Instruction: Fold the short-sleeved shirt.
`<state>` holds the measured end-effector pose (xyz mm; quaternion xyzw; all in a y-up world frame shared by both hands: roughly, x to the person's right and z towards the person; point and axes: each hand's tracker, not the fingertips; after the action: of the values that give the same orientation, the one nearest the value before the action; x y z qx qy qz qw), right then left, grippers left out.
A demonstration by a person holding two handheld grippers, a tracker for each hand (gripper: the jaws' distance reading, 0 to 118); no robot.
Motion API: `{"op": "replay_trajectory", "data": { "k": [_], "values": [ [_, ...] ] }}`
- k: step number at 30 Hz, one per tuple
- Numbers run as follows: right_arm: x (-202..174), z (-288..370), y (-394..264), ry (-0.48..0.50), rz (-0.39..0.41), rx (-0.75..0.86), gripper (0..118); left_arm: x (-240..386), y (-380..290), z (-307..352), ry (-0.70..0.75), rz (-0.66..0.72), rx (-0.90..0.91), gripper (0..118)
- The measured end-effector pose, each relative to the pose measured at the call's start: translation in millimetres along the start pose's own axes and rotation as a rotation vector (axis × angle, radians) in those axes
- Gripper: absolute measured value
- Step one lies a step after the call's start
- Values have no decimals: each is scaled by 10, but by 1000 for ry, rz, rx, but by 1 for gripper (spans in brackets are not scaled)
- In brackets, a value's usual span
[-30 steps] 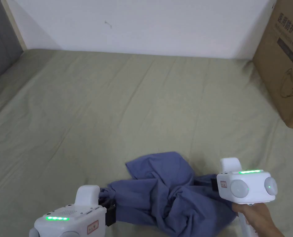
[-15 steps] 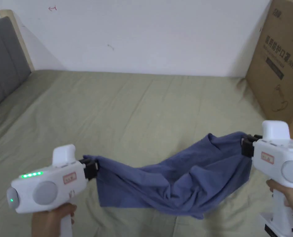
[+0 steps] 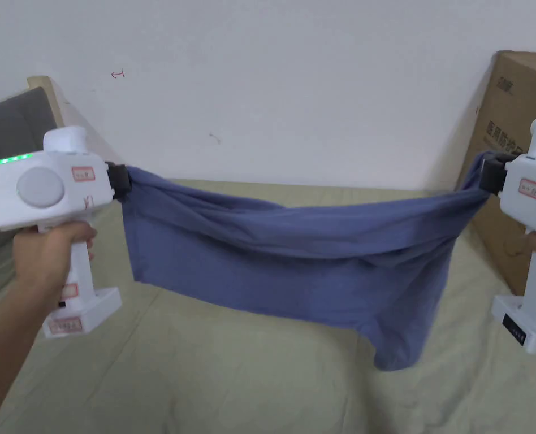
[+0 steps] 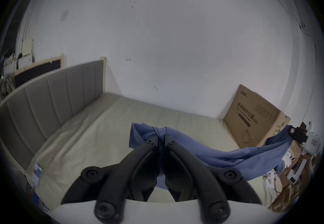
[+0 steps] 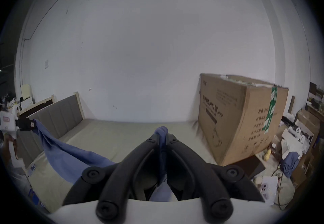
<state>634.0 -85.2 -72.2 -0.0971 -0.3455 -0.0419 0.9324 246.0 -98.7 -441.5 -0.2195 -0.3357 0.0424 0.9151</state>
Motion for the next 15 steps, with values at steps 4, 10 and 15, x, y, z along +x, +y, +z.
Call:
{"op": "replay_trajectory", "data": {
  "k": [4,10,15],
  "values": [
    [-24,-199,257,-28,14,47,5,82,394,-224,15,-33,18,5],
    [-45,-577,350,-50,13,65,6,138,637,-685,45,-52,51,5],
    [-104,-927,205,-61,5,47,5,120,517,-1139,69,-94,19,5]
  ]
}}
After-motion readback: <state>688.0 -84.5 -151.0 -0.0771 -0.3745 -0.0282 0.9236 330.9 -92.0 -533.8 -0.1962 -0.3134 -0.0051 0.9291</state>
